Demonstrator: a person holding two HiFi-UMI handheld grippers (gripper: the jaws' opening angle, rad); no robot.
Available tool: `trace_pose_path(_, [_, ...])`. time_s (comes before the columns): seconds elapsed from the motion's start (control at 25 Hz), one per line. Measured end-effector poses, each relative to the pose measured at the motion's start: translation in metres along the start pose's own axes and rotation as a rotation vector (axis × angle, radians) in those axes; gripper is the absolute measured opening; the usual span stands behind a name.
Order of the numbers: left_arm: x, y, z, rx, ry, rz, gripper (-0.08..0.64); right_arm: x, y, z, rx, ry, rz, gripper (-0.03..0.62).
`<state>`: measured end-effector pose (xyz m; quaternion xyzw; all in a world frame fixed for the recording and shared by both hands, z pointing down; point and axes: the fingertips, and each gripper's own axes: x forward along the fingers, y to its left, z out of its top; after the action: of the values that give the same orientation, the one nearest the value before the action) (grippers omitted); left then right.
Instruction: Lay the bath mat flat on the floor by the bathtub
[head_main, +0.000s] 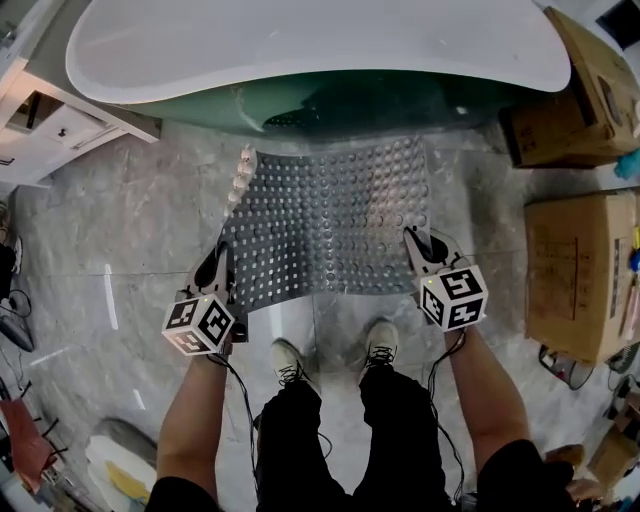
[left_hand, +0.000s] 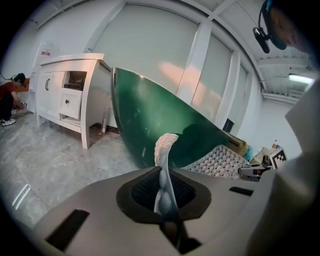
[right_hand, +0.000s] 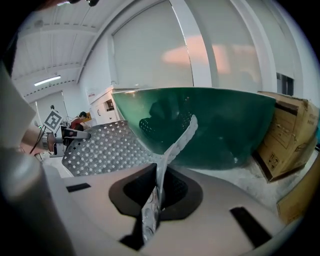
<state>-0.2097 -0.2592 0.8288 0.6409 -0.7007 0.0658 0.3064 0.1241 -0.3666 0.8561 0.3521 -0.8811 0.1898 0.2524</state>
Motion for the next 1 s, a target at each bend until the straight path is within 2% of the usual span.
trace_pose_path(0.16, [0.038,0.024,-0.039,0.015,0.017,0.003,0.031,0.042,-0.013,-0.039,-0.006,-0.001,-0.006,0.031])
trace_pose_path(0.52, [0.126,0.071,-0.103,0.115,0.019,-0.018,0.031,0.134,-0.048,-0.114,-0.010,-0.019,-0.022,0.032])
trace_pose_path(0.64, [0.147,0.087,-0.123,0.117,0.031,-0.013,0.032,0.153,-0.060,-0.140,0.014,-0.011,-0.033,0.032])
trace_pose_path(1.0, [0.190,0.134,-0.156,0.145,0.037,0.007,0.032,0.189,-0.091,-0.184,0.068,0.014,-0.074,0.032])
